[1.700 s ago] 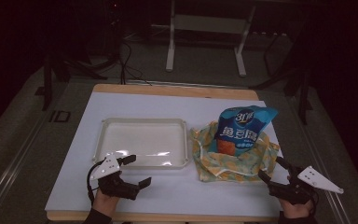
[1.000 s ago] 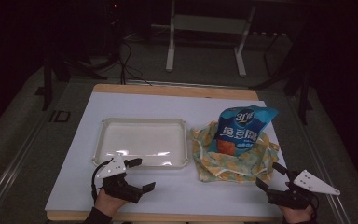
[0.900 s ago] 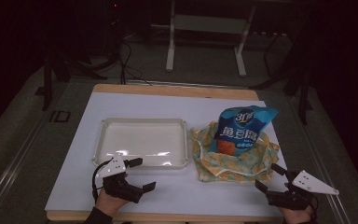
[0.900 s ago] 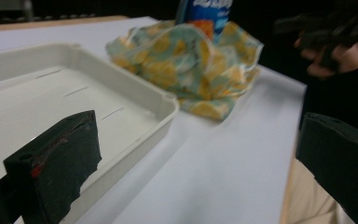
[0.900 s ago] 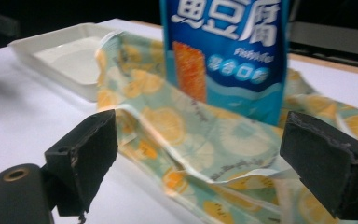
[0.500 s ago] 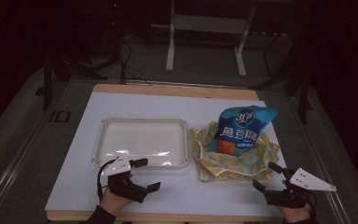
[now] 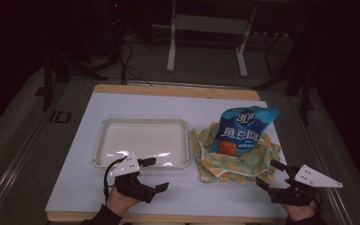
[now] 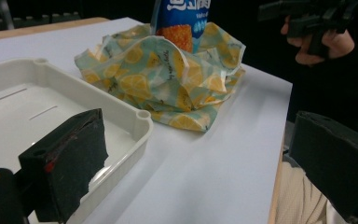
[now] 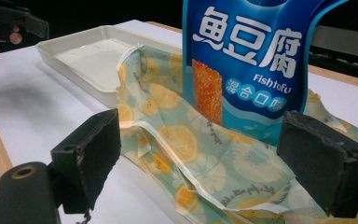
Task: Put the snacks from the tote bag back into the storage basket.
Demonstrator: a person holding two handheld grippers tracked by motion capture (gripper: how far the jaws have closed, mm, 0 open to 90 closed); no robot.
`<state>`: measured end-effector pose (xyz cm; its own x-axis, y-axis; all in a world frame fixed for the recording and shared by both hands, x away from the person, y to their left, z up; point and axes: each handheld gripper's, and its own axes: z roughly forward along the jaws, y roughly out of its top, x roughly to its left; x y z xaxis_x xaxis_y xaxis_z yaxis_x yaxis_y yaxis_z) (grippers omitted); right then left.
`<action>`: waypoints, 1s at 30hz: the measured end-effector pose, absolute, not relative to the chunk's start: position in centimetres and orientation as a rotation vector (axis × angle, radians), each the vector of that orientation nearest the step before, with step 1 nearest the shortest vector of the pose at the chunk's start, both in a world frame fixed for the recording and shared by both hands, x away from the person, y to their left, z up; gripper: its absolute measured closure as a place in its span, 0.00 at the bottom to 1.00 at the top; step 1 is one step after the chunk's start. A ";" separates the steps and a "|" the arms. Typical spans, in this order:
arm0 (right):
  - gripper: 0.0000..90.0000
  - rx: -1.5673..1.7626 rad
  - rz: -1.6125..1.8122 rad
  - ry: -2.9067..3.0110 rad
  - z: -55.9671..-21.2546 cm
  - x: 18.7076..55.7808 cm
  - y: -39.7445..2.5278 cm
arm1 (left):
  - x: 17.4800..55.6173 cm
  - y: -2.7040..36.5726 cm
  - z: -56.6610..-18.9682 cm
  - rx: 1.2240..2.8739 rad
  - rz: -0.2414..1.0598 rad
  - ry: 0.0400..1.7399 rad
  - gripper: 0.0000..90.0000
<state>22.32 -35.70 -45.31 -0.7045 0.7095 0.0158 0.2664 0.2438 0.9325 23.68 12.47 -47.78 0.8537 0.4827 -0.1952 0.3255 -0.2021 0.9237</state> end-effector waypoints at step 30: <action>0.19 0.819 1.434 2.084 -43.3 23.9 -34.9 | 27.1 6.5 -44.9 1.864 0.242 0.607 0.05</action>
